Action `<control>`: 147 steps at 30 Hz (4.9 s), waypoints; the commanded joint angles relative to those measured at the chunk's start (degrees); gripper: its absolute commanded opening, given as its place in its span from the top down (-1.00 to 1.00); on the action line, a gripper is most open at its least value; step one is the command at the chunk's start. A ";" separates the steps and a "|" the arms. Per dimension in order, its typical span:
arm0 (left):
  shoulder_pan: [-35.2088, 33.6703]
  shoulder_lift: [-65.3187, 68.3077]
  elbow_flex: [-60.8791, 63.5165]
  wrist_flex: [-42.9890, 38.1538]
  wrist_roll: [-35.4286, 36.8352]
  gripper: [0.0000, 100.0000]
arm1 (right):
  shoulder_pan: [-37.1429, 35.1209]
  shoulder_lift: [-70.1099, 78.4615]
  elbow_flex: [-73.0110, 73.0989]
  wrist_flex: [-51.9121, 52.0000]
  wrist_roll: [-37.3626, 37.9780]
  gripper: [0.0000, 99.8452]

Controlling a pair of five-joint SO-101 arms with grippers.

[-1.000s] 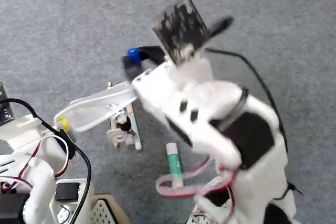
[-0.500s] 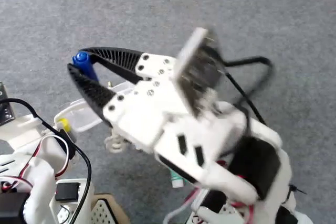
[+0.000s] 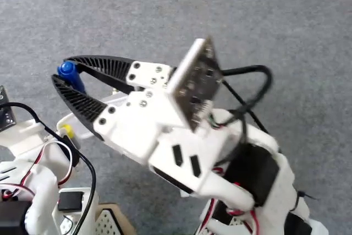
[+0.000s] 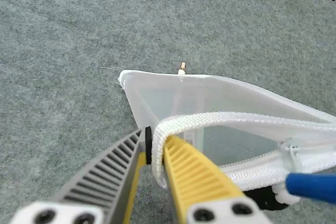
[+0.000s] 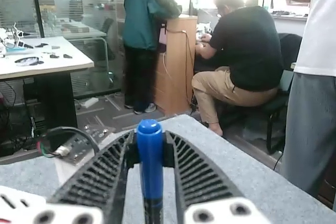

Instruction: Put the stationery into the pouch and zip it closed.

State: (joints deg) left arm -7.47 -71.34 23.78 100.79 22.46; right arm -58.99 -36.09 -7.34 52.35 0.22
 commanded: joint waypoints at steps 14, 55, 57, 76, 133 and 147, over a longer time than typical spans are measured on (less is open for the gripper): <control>0.13 0.18 -0.84 0.00 -0.53 0.94 | 4.13 -2.68 11.91 -9.05 -0.35 0.98; 0.48 0.09 -0.84 0.09 -0.53 0.94 | 34.64 -11.38 10.15 20.75 -0.26 0.72; 0.48 0.09 -0.84 0.09 -0.53 0.94 | 39.21 -11.38 13.58 25.85 -0.35 0.72; 0.13 0.09 -0.66 0.00 -0.53 0.94 | 33.93 -4.18 52.79 28.57 -0.79 0.72; 0.13 0.09 -0.57 0.00 -0.62 0.94 | 29.45 34.86 48.40 17.49 -4.40 0.95; 0.13 0.09 -0.48 0.00 -0.62 0.94 | 39.65 20.35 35.47 24.53 -4.31 0.98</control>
State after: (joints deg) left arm -7.47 -71.34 23.87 100.79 22.37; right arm -22.15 -8.22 33.10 75.47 -4.18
